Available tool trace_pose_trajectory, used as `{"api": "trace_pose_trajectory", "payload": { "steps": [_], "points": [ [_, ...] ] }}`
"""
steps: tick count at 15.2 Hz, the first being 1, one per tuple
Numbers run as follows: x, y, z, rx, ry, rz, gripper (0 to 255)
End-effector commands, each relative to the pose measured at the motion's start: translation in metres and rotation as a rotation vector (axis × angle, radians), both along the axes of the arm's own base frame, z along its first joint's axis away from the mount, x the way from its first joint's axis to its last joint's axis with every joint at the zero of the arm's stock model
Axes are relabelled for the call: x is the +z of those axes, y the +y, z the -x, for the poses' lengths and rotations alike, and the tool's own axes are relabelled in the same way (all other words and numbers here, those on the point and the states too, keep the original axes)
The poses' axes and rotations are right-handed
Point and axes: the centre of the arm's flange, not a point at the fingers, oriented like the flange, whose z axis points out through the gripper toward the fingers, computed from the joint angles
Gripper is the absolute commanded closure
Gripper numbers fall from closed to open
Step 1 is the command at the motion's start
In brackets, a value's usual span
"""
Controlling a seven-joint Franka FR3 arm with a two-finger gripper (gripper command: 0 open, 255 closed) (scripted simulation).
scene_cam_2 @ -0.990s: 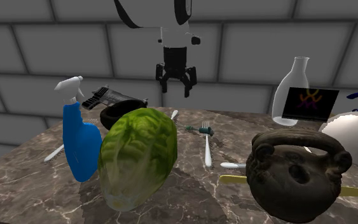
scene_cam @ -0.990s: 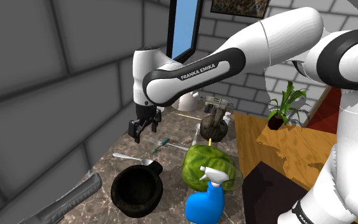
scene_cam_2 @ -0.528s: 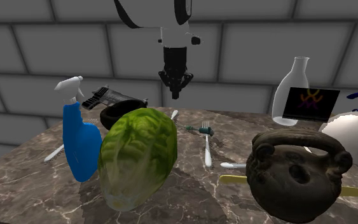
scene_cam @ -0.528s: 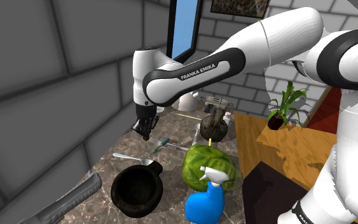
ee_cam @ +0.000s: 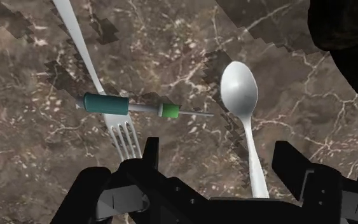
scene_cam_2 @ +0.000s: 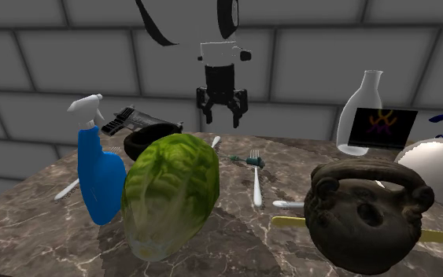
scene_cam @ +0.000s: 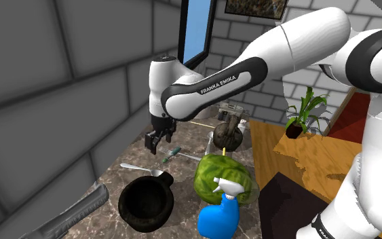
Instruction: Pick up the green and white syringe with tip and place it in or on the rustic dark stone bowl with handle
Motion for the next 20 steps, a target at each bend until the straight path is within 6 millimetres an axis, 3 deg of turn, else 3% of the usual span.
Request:
{"api": "trace_pose_trajectory", "payload": {
  "steps": [1,8,15,20],
  "points": [
    [-0.011,-0.019,0.008,0.039,-0.044,0.024,0],
    [-0.053,-0.089,0.026,0.172,-0.191,0.111,0],
    [-0.089,-0.093,0.017,0.172,-0.191,0.111,0],
    [-0.091,-0.094,0.016,0.172,-0.191,0.111,0]
  ]
}}
